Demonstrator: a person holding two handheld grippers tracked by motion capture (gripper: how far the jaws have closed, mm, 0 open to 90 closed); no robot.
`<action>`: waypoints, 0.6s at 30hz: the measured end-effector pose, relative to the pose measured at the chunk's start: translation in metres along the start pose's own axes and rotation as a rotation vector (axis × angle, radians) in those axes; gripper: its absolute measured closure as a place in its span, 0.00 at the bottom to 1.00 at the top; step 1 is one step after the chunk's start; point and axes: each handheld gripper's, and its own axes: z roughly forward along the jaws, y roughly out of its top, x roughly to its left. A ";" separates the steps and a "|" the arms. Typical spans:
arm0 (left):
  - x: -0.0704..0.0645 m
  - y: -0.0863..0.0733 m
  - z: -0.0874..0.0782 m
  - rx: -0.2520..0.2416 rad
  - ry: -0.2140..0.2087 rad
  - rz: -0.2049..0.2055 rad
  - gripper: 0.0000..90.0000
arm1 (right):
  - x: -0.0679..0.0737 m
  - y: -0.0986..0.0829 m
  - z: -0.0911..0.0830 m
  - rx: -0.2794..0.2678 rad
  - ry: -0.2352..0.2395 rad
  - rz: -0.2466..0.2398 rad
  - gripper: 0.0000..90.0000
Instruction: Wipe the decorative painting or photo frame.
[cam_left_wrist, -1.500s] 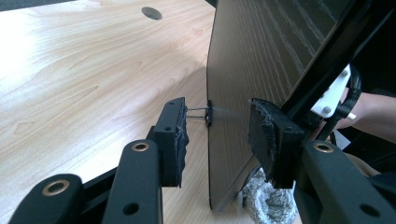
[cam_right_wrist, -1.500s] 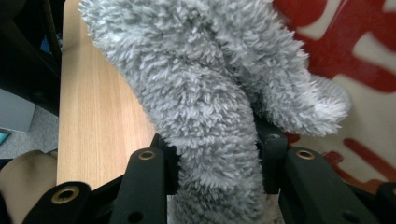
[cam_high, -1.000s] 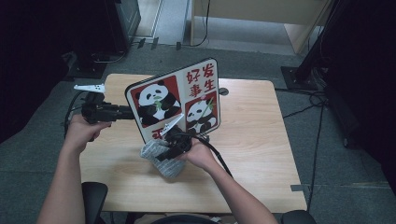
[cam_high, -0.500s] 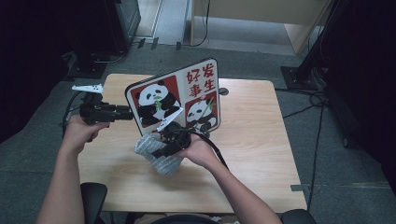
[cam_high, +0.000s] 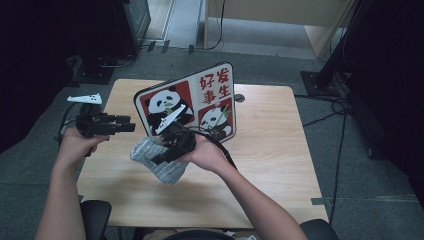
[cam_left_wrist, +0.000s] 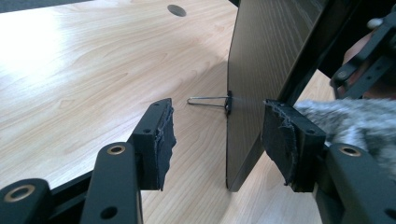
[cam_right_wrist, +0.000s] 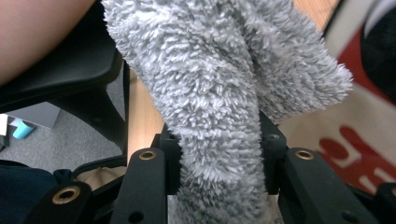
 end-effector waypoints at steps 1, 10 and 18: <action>0.000 -0.001 -0.001 -0.001 0.001 -0.001 0.48 | 0.001 0.003 -0.001 -0.001 0.002 -0.006 0.72; 0.001 -0.010 -0.012 -0.024 0.015 -0.027 0.48 | 0.007 0.029 -0.005 -0.002 0.005 -0.048 0.72; 0.002 -0.015 -0.023 -0.041 0.012 -0.050 0.48 | 0.010 0.051 -0.006 -0.012 0.003 -0.080 0.72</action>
